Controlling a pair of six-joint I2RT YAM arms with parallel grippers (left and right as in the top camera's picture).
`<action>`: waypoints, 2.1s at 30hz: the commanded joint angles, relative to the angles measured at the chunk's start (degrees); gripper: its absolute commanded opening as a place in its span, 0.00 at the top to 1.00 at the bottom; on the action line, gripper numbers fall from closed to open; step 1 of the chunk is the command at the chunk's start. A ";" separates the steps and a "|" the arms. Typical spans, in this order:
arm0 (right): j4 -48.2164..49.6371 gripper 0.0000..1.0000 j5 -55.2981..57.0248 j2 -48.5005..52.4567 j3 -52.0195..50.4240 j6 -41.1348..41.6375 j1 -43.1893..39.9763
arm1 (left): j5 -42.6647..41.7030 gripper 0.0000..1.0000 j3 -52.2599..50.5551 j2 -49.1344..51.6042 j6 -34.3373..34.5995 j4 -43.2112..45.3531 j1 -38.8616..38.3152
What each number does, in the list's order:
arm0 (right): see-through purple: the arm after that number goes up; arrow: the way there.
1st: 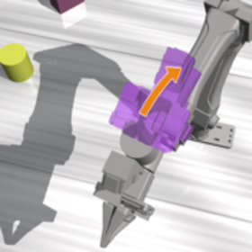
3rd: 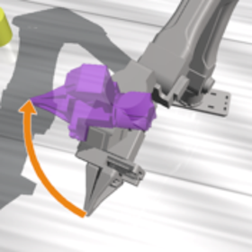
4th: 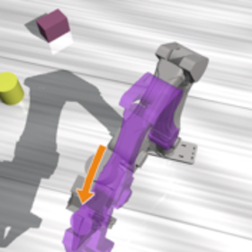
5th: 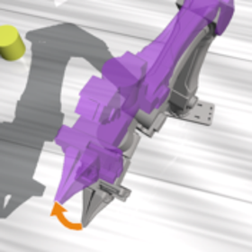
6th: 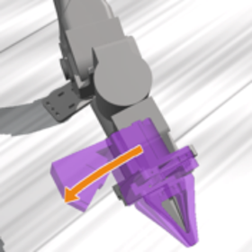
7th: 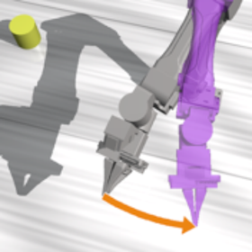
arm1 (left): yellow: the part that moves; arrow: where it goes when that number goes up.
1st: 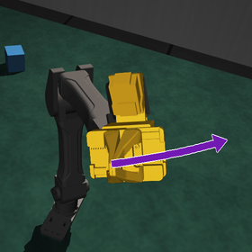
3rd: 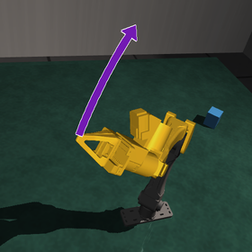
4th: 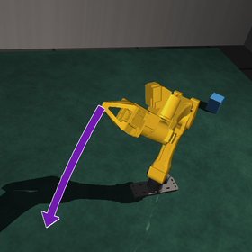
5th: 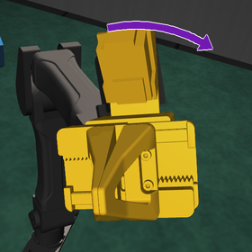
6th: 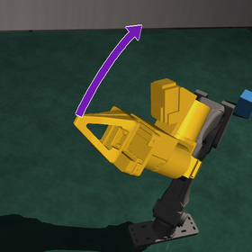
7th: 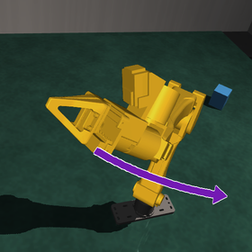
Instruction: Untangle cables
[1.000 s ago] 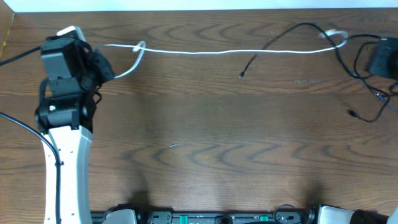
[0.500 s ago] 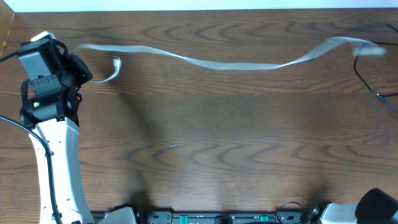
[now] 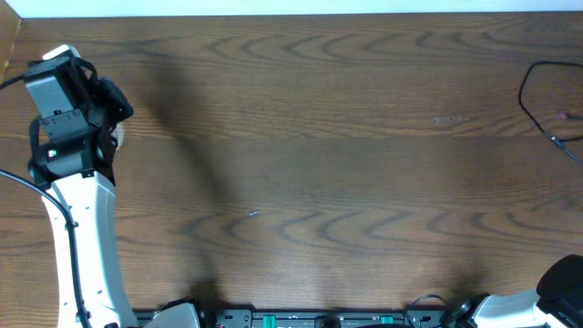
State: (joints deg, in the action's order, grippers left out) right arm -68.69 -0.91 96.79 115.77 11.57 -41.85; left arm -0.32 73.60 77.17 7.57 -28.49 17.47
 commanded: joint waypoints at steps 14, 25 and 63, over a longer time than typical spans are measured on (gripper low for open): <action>-13.92 0.01 -34.12 -3.74 0.37 -17.03 1.84 | -13.77 0.92 -0.17 -0.13 -3.96 1.95 -20.22; -20.00 0.01 -49.72 -11.52 0.37 -33.00 14.10 | -36.61 0.93 -0.17 -4.31 13.38 22.82 -25.68; 29.62 0.39 -30.95 18.88 0.35 -12.70 76.28 | -46.16 0.93 0.20 -4.31 67.12 70.20 -22.80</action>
State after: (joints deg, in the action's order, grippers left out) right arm -39.53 -29.80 117.60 115.63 -3.68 34.94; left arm -46.59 73.08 73.38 73.91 41.06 -5.67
